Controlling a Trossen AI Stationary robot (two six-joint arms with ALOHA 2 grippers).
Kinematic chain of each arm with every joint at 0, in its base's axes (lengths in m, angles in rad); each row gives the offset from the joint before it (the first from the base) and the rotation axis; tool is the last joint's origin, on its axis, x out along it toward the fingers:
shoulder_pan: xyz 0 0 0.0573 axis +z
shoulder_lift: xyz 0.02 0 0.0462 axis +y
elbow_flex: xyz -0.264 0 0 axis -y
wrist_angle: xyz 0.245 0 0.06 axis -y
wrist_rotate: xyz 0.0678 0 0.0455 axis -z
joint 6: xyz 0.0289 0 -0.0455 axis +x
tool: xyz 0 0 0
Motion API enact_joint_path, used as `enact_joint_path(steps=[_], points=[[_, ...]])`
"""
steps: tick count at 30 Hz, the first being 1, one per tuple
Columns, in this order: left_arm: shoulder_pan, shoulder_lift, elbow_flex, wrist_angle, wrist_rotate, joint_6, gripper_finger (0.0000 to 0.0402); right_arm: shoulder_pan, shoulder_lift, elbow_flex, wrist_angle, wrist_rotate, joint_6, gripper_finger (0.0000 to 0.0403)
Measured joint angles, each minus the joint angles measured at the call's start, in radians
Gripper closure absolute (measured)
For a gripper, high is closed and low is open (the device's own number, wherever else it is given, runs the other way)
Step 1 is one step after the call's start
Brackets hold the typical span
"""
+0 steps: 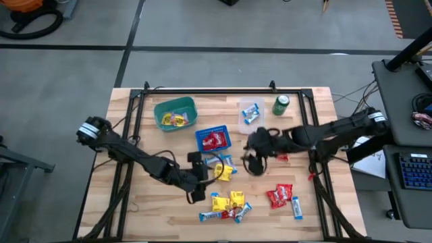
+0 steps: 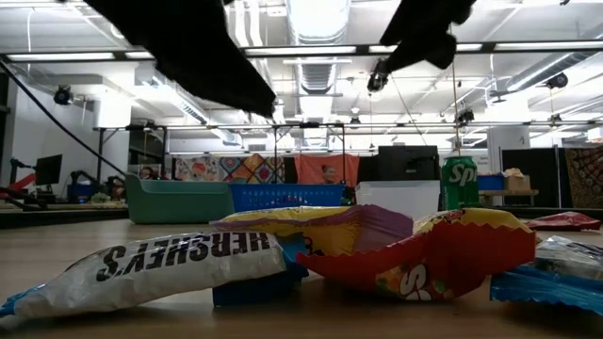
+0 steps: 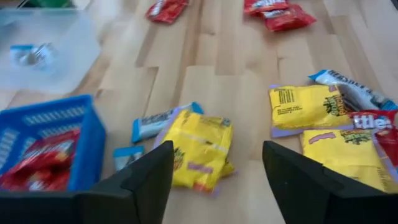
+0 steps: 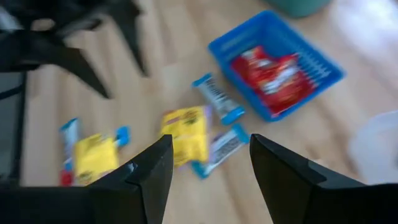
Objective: Sort candy
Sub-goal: Put the sour patch candy into the blue green bin
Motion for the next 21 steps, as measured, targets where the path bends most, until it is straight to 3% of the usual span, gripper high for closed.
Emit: enact_joint_path(steps=[8,21], points=[[0.028,0.158,-0.001,0.179,-0.006,0.123,0.0153,0.117,0.037,-0.001,0.001,0.073,0.043,0.0200],[0.067,0.287,-0.001,0.188,-0.007,0.132,0.0167,0.123,0.098,-0.004,0.000,0.081,0.045,0.0200]])
